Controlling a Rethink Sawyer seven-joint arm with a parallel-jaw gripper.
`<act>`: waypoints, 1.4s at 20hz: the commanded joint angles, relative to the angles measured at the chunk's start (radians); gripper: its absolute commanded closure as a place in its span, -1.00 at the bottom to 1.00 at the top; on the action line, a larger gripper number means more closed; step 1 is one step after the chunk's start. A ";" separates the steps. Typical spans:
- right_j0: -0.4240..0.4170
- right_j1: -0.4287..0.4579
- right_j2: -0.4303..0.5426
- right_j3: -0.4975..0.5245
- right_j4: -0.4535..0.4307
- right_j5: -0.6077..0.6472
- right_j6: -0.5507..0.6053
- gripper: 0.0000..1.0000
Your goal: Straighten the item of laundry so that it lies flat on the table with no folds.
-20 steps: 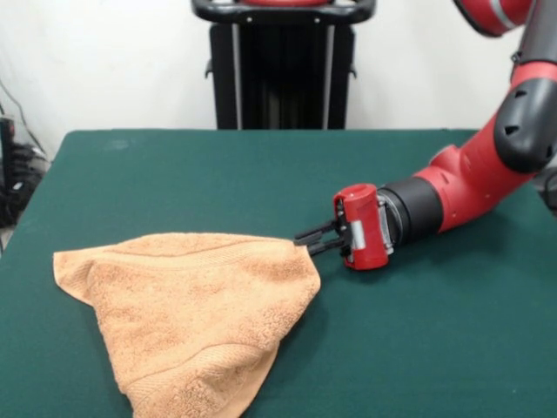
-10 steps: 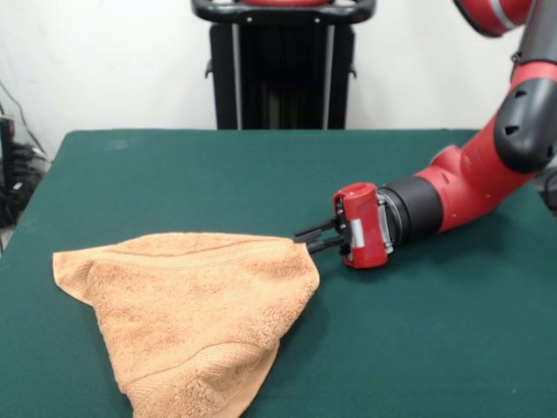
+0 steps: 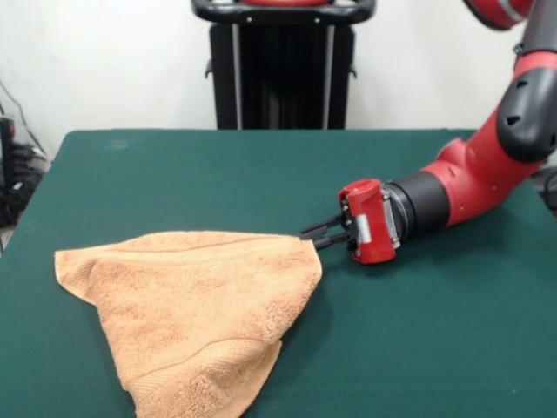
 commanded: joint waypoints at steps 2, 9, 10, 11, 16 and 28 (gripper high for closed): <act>0.018 0.056 0.199 -0.234 0.191 0.045 0.296 1.00; 0.039 0.018 0.258 -0.226 0.216 0.026 0.296 1.00; 0.045 0.008 0.275 -0.218 0.218 0.011 0.290 1.00; 0.050 -0.004 0.292 -0.214 0.219 0.008 0.283 1.00; 0.046 -0.048 0.324 -0.248 0.223 0.119 0.267 1.00; -0.019 -0.085 0.276 -0.396 0.356 0.366 0.396 1.00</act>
